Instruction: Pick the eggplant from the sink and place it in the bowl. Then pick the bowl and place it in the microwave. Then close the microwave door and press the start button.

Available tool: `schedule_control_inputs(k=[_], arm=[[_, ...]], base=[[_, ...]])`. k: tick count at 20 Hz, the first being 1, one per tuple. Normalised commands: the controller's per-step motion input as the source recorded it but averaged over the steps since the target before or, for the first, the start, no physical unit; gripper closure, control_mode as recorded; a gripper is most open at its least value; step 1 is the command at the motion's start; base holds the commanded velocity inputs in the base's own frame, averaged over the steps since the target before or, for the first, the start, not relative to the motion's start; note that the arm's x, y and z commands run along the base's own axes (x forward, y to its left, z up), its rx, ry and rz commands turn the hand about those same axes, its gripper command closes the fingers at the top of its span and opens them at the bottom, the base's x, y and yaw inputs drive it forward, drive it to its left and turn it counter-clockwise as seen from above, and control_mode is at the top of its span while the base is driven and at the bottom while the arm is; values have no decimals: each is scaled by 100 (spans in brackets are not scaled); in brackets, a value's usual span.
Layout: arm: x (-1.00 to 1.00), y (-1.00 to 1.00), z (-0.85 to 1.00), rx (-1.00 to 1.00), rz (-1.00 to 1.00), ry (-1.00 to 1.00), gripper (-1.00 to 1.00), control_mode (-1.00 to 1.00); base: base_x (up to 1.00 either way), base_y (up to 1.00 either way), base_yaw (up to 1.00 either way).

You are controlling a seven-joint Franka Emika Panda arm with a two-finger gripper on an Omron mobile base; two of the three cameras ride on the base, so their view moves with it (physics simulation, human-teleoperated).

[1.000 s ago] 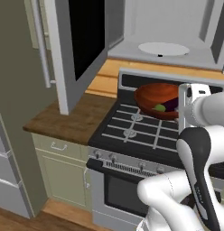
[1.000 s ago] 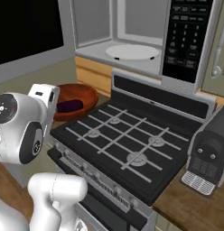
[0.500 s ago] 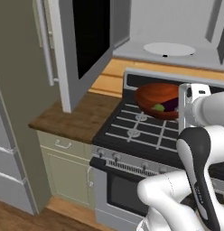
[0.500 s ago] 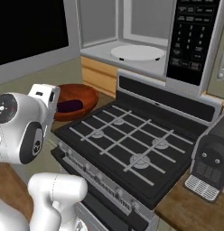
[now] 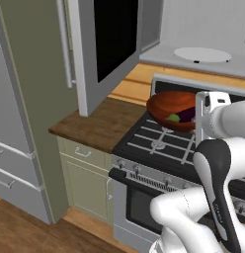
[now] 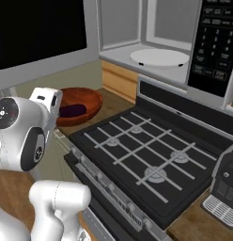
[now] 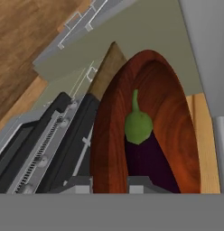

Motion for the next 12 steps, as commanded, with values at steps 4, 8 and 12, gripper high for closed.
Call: schedule_control_inputs(k=[4,8,12], arm=[[0,0,0,0,0,0,100,100],[-17,0,11,0,-2,0,100,-100],[-31,0,28,0,-19,-5,100,-100]], base=[[-15,-6,6],[-11,0,0],[0,0,0]])
